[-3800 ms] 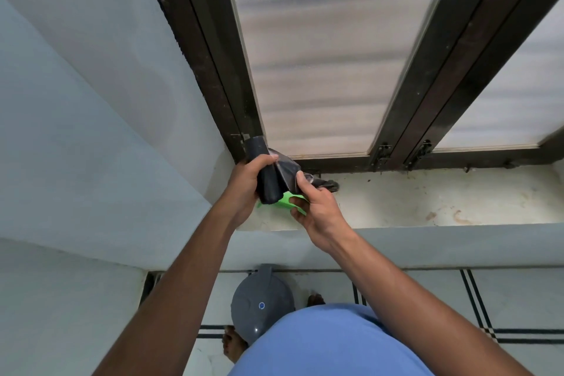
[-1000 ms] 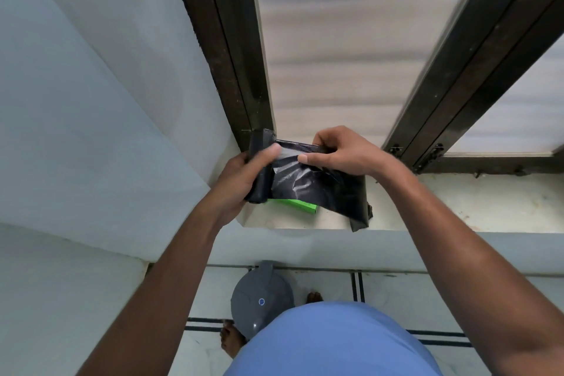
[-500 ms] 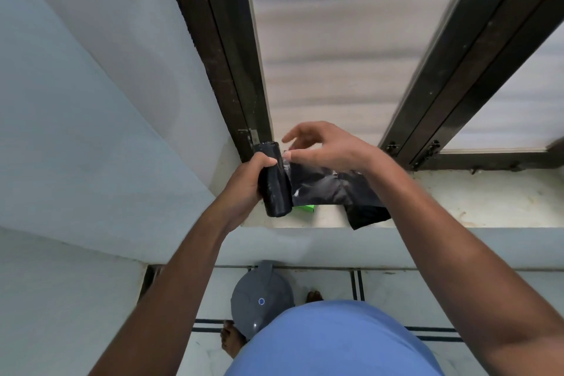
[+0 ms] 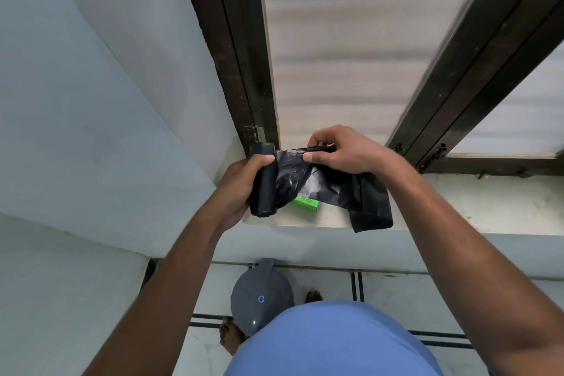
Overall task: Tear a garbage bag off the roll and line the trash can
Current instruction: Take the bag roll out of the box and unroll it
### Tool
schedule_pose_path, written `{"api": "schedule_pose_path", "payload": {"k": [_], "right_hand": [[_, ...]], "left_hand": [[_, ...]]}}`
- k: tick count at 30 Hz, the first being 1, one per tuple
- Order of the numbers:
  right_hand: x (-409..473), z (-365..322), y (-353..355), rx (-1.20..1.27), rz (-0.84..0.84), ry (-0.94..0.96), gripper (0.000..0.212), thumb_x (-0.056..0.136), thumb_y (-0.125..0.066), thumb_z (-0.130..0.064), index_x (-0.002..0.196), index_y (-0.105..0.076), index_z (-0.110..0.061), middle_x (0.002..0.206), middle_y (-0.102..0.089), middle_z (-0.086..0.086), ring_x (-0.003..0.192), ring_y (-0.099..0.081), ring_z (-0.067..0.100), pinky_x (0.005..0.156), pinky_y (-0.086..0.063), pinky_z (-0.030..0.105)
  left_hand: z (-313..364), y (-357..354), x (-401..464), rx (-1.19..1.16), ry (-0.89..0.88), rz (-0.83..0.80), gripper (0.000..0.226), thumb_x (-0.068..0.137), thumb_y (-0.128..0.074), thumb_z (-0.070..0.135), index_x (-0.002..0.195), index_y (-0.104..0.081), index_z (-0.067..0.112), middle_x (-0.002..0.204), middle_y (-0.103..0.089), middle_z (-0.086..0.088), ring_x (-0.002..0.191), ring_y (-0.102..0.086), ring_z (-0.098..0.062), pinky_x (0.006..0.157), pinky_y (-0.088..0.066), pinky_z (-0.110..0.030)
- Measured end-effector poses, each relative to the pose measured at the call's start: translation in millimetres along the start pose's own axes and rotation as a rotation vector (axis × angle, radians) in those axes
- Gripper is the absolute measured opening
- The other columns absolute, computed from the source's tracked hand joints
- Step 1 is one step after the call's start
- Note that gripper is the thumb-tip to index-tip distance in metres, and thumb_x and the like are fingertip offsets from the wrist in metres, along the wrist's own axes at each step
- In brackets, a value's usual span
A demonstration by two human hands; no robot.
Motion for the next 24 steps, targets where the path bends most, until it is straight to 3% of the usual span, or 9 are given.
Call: {"api": "schedule_pose_path", "payload": {"k": [3, 7, 10, 13, 16, 19, 21, 24], "right_hand": [[-0.2, 3.9, 2.1, -0.101, -0.045, -0.024, 0.020, 0.100, -0.081, -0.049, 0.100, -0.077, -0.029, 0.094, -0.076, -0.011, 0.086, -0.067, 0.011, 0.079, -0.051, 0.032], [-0.5, 7.3, 6.9, -0.140, -0.073, -0.061, 0.027, 0.094, -0.086, -0.055, 0.096, -0.078, -0.030, 0.092, -0.076, -0.008, 0.084, -0.069, 0.012, 0.076, -0.052, 0.033], [-1.0, 6.6, 8.5, -0.148, -0.088, -0.084, 0.027, 0.098, -0.082, -0.051, 0.097, -0.080, -0.024, 0.092, -0.079, -0.002, 0.086, -0.072, 0.020, 0.080, -0.056, 0.035], [-2.3, 3.8, 8.7, -0.092, -0.088, -0.128, 0.037, 0.096, -0.080, -0.058, 0.094, -0.079, -0.021, 0.086, -0.076, -0.005, 0.079, -0.066, 0.016, 0.075, -0.052, 0.034], [-2.5, -4.1, 0.7, -0.022, -0.130, -0.129, 0.048, 0.091, -0.081, -0.068, 0.100, -0.079, -0.022, 0.092, -0.081, -0.005, 0.088, -0.072, 0.018, 0.082, -0.054, 0.036], [-3.6, -12.0, -7.5, -0.016, -0.197, -0.122, 0.054, 0.085, -0.083, -0.075, 0.104, -0.082, -0.024, 0.098, -0.084, -0.001, 0.096, -0.078, 0.025, 0.086, -0.059, 0.046], [-4.9, -12.3, -9.8, -0.003, -0.232, -0.129, 0.049, 0.087, -0.085, -0.070, 0.103, -0.083, -0.024, 0.097, -0.085, 0.000, 0.096, -0.080, 0.029, 0.086, -0.063, 0.051], [-6.3, -9.9, -14.0, 0.089, -0.254, -0.135, 0.038, 0.092, -0.086, -0.059, 0.099, -0.084, -0.021, 0.094, -0.085, 0.002, 0.093, -0.083, 0.028, 0.083, -0.064, 0.043]], "left_hand": [[-0.3, -4.3, -2.2, -0.015, 0.019, -0.026, 0.040, 0.105, -0.063, 0.042, 0.134, -0.072, 0.017, 0.124, -0.081, -0.007, 0.116, -0.076, -0.029, 0.088, -0.063, -0.041], [2.3, -7.1, -5.2, 0.021, 0.023, 0.004, 0.037, 0.106, -0.059, 0.047, 0.128, -0.074, 0.021, 0.115, -0.082, -0.003, 0.106, -0.076, -0.023, 0.081, -0.060, -0.037], [1.8, -9.0, -4.9, 0.044, -0.017, -0.004, 0.037, 0.106, -0.061, 0.047, 0.133, -0.069, 0.023, 0.124, -0.078, -0.003, 0.115, -0.073, -0.025, 0.084, -0.061, -0.035], [1.5, -13.2, -4.9, 0.044, -0.044, -0.039, 0.040, 0.107, -0.063, 0.048, 0.140, -0.063, 0.026, 0.130, -0.074, -0.002, 0.118, -0.072, -0.023, 0.085, -0.062, -0.032], [3.5, -15.7, -3.6, 0.061, -0.075, -0.053, 0.043, 0.105, -0.065, 0.050, 0.143, -0.059, 0.031, 0.131, -0.073, 0.002, 0.118, -0.073, -0.021, 0.091, -0.066, -0.036], [4.9, -17.4, -2.3, 0.063, -0.089, -0.067, 0.049, 0.101, -0.070, 0.052, 0.146, -0.058, 0.034, 0.134, -0.072, 0.004, 0.119, -0.074, -0.021, 0.096, -0.067, -0.044], [5.7, -16.4, -1.6, 0.072, -0.092, -0.060, 0.051, 0.100, -0.072, 0.053, 0.145, -0.058, 0.034, 0.135, -0.073, 0.004, 0.118, -0.075, -0.021, 0.097, -0.066, -0.046], [6.6, -14.0, 0.6, 0.099, -0.099, -0.046, 0.051, 0.099, -0.074, 0.052, 0.145, -0.059, 0.032, 0.134, -0.073, 0.003, 0.118, -0.076, -0.020, 0.099, -0.066, -0.046]]}}
Point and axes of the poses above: each hand's wrist, its own x-axis towards the middle knuckle, its own y-axis out of the back of the hand, z = x × y, the point moved 9 cm from there along x, towards the middle knuckle
